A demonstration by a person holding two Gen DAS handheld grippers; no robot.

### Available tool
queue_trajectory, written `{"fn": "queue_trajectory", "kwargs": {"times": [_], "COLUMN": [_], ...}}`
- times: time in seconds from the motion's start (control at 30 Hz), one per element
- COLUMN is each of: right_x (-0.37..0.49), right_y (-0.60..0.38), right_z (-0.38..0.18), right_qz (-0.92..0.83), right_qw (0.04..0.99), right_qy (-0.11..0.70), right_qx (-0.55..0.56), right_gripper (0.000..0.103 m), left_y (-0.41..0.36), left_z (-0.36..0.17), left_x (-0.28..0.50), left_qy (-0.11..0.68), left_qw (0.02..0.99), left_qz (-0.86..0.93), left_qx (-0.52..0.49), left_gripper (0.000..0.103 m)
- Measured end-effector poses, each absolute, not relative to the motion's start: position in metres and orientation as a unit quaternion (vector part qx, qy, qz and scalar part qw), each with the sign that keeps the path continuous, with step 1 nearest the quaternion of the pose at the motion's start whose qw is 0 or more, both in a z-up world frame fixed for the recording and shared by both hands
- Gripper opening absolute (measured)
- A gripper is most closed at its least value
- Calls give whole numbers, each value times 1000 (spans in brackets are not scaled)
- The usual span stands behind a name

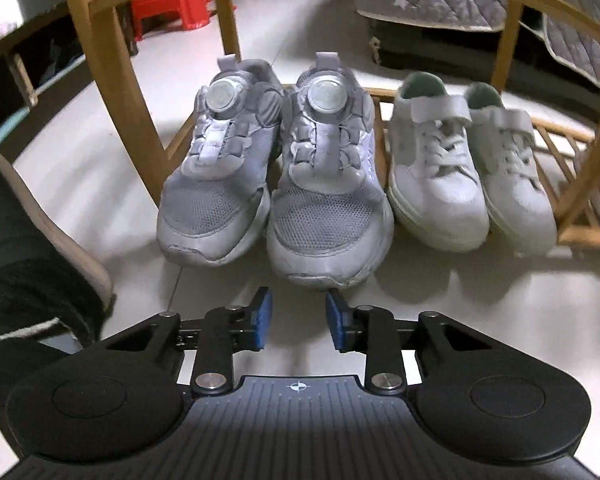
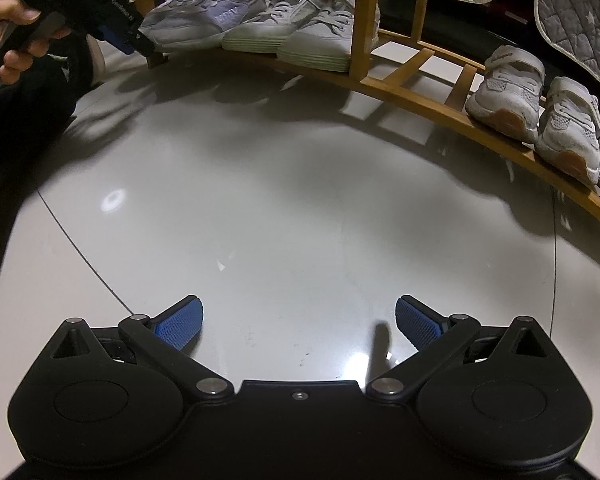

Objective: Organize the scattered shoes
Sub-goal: 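Withdraw the open left gripper from the shoe rack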

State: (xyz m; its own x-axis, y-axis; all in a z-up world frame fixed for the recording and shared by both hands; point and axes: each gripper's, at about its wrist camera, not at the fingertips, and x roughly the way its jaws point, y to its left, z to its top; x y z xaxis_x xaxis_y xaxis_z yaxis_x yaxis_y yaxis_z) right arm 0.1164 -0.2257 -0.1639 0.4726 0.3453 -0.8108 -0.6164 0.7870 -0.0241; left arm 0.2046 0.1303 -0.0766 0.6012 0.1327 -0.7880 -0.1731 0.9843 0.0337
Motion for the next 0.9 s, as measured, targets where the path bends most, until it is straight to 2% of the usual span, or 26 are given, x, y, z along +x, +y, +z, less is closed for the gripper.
{"fn": "queue_trajectory", "kwargs": {"times": [0.2,0.37,0.9], "right_x": [115,115,114], "right_y": [-224,-225,-224], "right_z": [-165,-164,-167], "right_qz": [287,287,285], "right_qw": [841,842,839], "right_qy": [429,428,433], "right_qx": [-162,-159,-165], "right_gripper": [103,103,103], "left_y": [130,135,187], "left_z": [-76,-76,-69], "left_x": [217,206,214], "left_qy": [434,432,444], "left_qw": [896,896,882], "left_qz": [94,103,153], "left_qx": [-25,-28,-33], "left_gripper": [23,26,28]}}
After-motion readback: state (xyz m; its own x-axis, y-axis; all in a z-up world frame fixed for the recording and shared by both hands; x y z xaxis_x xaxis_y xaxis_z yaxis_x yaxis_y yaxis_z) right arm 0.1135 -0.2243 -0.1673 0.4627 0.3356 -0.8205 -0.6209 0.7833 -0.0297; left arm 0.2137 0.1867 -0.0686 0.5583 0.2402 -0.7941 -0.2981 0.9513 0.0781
